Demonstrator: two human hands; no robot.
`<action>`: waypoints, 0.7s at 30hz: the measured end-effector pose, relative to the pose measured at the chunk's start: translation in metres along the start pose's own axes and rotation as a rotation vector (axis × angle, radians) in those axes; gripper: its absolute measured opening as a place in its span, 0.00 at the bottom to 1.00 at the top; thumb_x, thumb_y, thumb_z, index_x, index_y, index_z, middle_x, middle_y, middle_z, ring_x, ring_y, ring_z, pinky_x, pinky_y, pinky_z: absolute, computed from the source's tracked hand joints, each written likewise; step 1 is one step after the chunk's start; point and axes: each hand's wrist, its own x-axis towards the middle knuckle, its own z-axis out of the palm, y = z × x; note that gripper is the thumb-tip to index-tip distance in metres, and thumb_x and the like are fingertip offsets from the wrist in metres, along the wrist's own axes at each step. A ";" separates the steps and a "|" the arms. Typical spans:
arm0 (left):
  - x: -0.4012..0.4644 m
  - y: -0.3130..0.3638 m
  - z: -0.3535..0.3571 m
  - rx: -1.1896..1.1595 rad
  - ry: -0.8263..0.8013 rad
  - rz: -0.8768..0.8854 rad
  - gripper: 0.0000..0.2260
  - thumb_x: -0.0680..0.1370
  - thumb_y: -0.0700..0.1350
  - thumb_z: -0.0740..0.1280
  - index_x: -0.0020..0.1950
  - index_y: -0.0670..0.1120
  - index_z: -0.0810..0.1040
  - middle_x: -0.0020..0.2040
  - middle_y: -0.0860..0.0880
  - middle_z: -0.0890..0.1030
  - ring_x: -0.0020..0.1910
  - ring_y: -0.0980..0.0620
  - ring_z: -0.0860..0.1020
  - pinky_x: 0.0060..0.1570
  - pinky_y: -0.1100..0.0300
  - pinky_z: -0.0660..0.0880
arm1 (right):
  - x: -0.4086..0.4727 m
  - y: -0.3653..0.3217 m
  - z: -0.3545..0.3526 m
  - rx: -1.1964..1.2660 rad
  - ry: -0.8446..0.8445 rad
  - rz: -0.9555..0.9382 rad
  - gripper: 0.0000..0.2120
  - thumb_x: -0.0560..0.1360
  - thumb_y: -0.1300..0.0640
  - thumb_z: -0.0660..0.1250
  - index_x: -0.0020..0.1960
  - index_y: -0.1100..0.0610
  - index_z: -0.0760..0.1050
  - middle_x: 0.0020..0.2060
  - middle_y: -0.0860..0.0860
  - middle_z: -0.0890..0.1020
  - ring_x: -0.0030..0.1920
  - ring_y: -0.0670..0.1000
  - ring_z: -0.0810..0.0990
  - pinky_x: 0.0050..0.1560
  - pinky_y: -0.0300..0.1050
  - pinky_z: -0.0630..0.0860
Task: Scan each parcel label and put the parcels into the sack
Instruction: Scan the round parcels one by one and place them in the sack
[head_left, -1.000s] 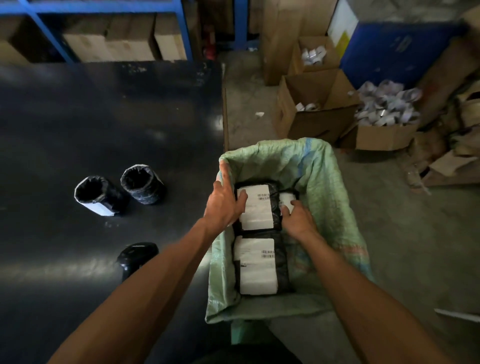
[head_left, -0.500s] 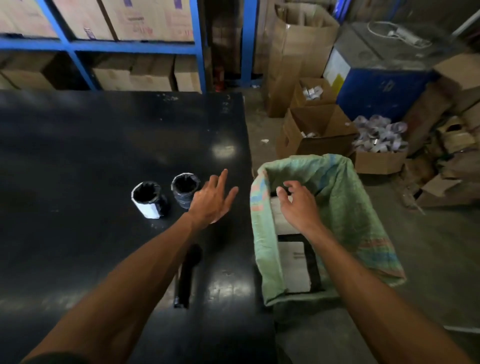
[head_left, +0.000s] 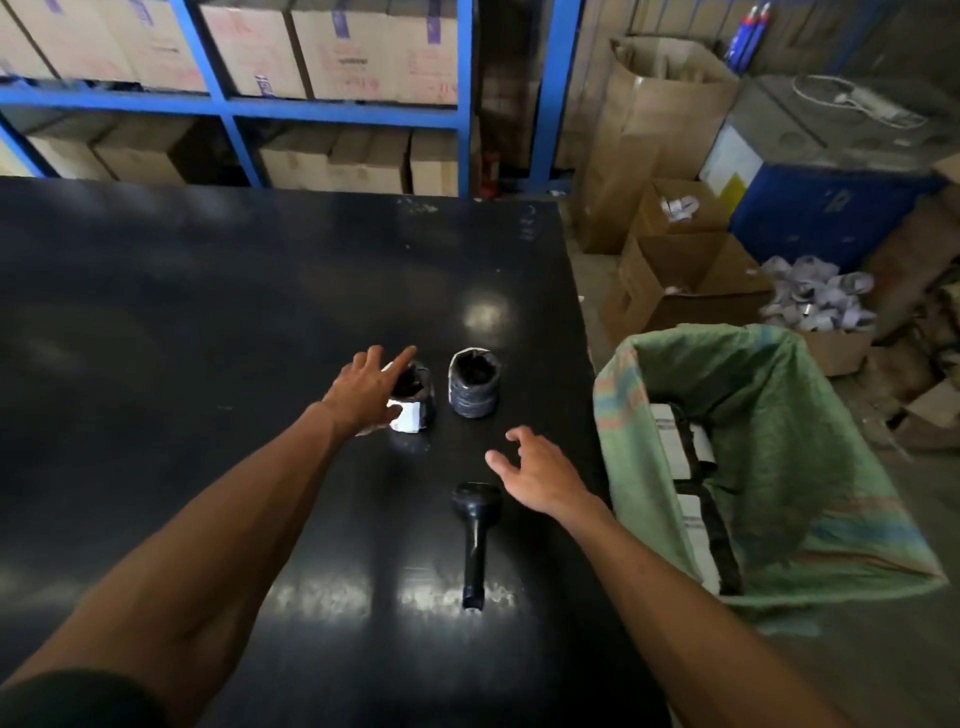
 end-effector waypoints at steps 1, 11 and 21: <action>0.000 -0.006 0.003 0.029 -0.021 0.024 0.44 0.74 0.53 0.73 0.82 0.55 0.48 0.71 0.38 0.63 0.67 0.35 0.68 0.66 0.45 0.69 | 0.000 -0.004 0.008 -0.014 -0.038 0.024 0.32 0.77 0.32 0.61 0.74 0.49 0.66 0.68 0.55 0.75 0.70 0.59 0.75 0.68 0.56 0.72; 0.033 -0.019 0.028 0.290 -0.202 0.266 0.46 0.75 0.40 0.72 0.79 0.66 0.44 0.79 0.38 0.36 0.78 0.31 0.42 0.74 0.34 0.52 | 0.012 -0.019 0.051 -0.020 -0.338 0.253 0.58 0.58 0.31 0.75 0.79 0.47 0.53 0.70 0.53 0.73 0.68 0.58 0.76 0.65 0.54 0.75; 0.050 -0.039 0.025 -0.154 -0.093 0.069 0.36 0.71 0.56 0.74 0.75 0.62 0.62 0.68 0.43 0.66 0.63 0.36 0.71 0.56 0.45 0.76 | 0.032 -0.014 0.046 0.445 -0.119 0.246 0.39 0.63 0.57 0.79 0.71 0.45 0.70 0.57 0.48 0.80 0.53 0.47 0.80 0.52 0.41 0.77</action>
